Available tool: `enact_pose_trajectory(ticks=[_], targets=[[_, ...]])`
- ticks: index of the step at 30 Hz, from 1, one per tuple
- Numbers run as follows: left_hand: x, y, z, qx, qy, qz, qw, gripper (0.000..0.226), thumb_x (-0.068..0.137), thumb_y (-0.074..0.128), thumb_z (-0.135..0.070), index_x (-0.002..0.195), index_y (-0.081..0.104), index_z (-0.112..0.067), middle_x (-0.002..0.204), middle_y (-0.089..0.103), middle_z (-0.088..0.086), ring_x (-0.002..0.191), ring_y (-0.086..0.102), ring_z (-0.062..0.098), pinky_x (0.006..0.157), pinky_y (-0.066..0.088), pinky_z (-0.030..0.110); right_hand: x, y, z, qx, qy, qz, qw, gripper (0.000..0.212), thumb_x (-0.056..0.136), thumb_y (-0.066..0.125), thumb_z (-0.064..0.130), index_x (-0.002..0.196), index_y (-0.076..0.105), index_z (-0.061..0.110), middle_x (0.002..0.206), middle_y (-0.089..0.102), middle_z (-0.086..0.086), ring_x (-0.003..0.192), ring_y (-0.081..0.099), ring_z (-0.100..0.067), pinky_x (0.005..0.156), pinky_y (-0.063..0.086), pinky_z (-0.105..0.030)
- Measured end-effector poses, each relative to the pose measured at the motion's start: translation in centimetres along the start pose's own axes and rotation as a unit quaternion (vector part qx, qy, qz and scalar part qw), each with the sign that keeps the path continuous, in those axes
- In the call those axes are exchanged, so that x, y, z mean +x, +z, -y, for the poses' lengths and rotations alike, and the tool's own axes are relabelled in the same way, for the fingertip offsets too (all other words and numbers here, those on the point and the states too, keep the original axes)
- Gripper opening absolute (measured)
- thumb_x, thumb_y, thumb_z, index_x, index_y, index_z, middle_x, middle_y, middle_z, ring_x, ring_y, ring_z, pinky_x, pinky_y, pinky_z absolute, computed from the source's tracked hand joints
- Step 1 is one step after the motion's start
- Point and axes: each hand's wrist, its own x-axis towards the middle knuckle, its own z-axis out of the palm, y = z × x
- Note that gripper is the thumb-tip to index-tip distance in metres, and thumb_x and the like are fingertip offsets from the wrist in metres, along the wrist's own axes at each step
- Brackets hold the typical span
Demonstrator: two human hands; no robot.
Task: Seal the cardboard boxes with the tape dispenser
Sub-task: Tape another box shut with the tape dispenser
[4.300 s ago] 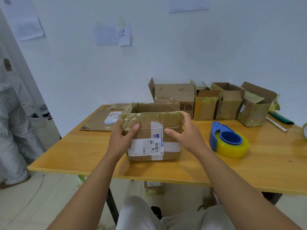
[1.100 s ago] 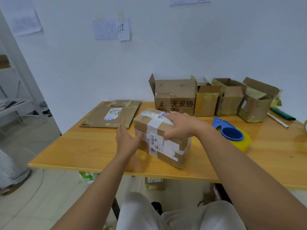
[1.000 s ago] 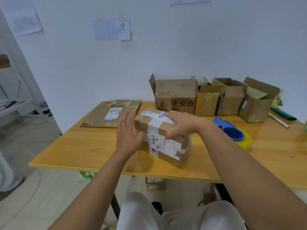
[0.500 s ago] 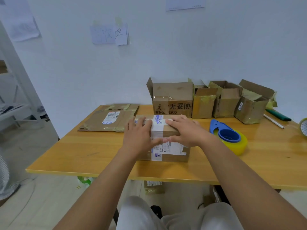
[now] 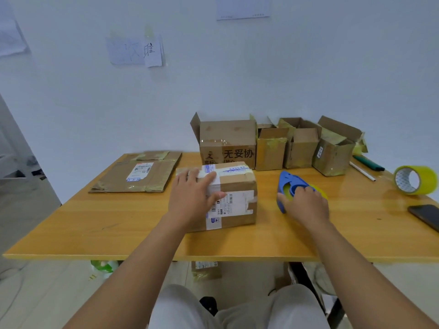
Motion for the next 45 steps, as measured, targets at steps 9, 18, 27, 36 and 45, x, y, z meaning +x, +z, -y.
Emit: enact_pose_trajectory(ticks=[9,18,27,36,45], targets=[[-0.4,-0.1,-0.2,-0.003,0.012,-0.019,1.0,0.074,0.087,0.026,-0.08,0.148,0.037,-0.04,0.153,0.04,-0.001,0.142,0.024,0.025,0.115,0.02,0.046,2.1,2.3,1.1,-0.043,0.02,0.029,0.998,0.051,0.093,0.055,0.055,0.123,0.056,0.013,0.114,0.065,-0.004,0.114,0.059,-0.024,0.122,0.014,-0.049],[-0.2,0.0,0.1,-0.002,0.02,-0.022,1.0,0.077,0.084,0.021,-0.083,0.142,0.044,-0.038,0.14,0.046,-0.004,0.127,0.042,0.021,0.102,0.033,0.042,0.5,-4.0,3.9,0.143,-0.123,-0.102,0.977,0.031,0.092,0.063,0.042,0.105,0.056,0.014,0.094,0.055,0.003,0.102,0.055,-0.026,0.115,0.024,-0.05],[-0.7,-0.5,0.0,-0.036,0.013,-0.056,0.998,0.072,0.088,0.042,-0.073,0.144,0.045,-0.027,0.139,0.055,-0.005,0.125,0.05,0.016,0.096,0.044,0.033,-3.4,-8.0,9.8,0.2,-0.319,-0.043,0.925,0.04,0.095,0.061,0.038,0.129,0.052,0.02,0.112,0.046,0.008,0.105,0.033,-0.011,0.11,0.029,-0.043],[-1.5,0.2,0.3,0.003,-0.018,-0.04,0.999,0.075,0.09,0.033,-0.076,0.152,0.027,-0.035,0.151,0.038,0.007,0.14,0.03,0.025,0.116,0.022,0.041,-4.3,-6.4,11.2,0.193,-0.289,-0.055,0.936,0.04,0.094,0.062,0.038,0.128,0.051,0.02,0.115,0.048,0.008,0.116,0.042,-0.017,0.109,0.025,-0.04],[-1.4,-0.3,-0.2,0.022,-0.002,-0.036,0.999,0.082,0.09,0.031,-0.075,0.15,0.032,-0.019,0.156,0.034,0.008,0.146,0.026,0.024,0.12,0.014,0.043,-4.0,-6.3,11.2,0.236,-0.261,-0.061,0.934,0.039,0.094,0.063,0.034,0.127,0.053,0.017,0.115,0.048,0.008,0.12,0.042,-0.02,0.111,0.026,-0.043]])
